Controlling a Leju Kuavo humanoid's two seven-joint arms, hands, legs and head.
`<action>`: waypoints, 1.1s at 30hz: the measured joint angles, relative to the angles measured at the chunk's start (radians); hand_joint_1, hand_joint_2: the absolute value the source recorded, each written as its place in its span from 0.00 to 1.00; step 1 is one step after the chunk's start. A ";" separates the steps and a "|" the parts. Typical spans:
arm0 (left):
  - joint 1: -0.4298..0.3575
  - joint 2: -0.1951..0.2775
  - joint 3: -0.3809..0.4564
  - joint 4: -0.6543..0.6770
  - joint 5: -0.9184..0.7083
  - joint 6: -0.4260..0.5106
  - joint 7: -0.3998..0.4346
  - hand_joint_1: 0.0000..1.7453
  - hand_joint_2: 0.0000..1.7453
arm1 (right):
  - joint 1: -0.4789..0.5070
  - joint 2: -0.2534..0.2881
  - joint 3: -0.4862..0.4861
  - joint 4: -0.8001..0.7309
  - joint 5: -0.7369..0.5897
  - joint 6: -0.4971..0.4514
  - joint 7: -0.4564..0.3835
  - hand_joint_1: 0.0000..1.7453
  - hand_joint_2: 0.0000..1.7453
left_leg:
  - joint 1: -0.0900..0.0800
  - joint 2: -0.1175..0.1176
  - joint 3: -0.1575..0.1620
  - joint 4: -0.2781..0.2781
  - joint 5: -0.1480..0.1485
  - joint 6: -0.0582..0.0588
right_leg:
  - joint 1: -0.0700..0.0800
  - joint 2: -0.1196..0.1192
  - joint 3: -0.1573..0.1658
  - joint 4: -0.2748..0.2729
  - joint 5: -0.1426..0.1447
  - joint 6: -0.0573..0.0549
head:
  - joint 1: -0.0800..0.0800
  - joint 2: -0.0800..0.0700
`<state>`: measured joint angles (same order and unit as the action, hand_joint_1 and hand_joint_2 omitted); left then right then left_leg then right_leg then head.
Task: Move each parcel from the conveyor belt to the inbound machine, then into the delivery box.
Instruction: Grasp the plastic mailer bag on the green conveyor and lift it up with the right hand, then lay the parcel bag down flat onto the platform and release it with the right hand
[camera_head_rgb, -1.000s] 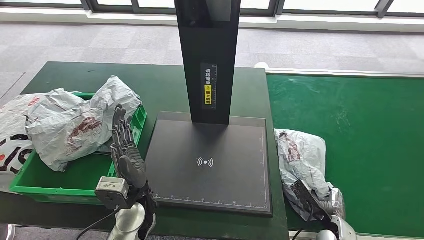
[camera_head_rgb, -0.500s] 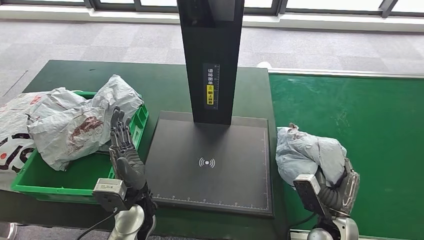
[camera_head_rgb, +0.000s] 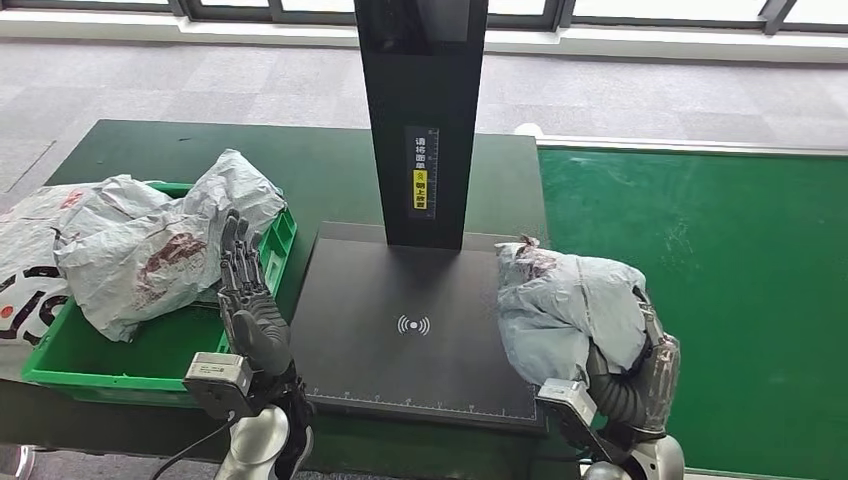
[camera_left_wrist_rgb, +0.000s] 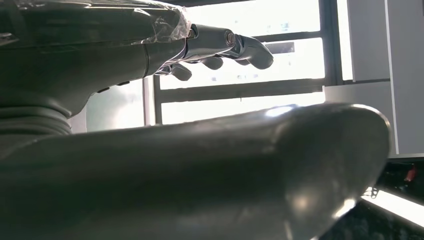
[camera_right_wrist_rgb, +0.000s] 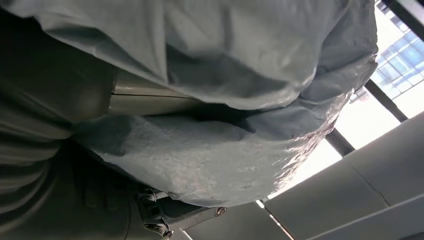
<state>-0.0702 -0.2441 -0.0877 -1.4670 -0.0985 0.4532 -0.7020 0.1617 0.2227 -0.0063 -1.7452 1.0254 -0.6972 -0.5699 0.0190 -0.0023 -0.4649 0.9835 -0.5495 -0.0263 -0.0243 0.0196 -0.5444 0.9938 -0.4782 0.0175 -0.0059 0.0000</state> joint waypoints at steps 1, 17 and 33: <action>-0.002 0.000 0.000 0.002 0.002 -0.002 0.000 0.00 0.00 | -0.003 0.002 0.017 0.002 0.001 0.000 0.011 1.00 1.00 | 0.000 0.000 0.000 0.000 0.000 0.000 | 0.000 0.000 0.000 0.000 0.000 0.000 | 0.000 0.000; -0.043 -0.013 -0.025 0.055 -0.004 -0.015 0.000 0.00 0.00 | -0.213 -0.006 0.203 0.336 -0.054 0.044 0.163 1.00 1.00 | 0.000 -0.001 0.003 0.000 0.001 0.000 | 0.000 0.000 0.000 0.000 0.001 0.000 | 0.000 0.000; -0.093 -0.025 -0.059 0.137 -0.003 -0.030 0.000 0.00 0.00 | -0.439 0.041 0.229 0.739 -0.134 0.108 0.128 1.00 1.00 | 0.000 -0.001 0.005 0.000 0.003 -0.001 | 0.000 -0.001 -0.001 0.001 0.002 0.000 | 0.000 0.000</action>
<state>-0.1629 -0.2687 -0.1466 -1.3302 -0.1015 0.4231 -0.7019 -0.2776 0.2640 0.2225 -1.0064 0.8919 -0.5892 -0.4422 0.0187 -0.0032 -0.4601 0.9838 -0.5462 -0.0275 -0.0246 0.0190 -0.5450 0.9943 -0.4763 0.0175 -0.0061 0.0000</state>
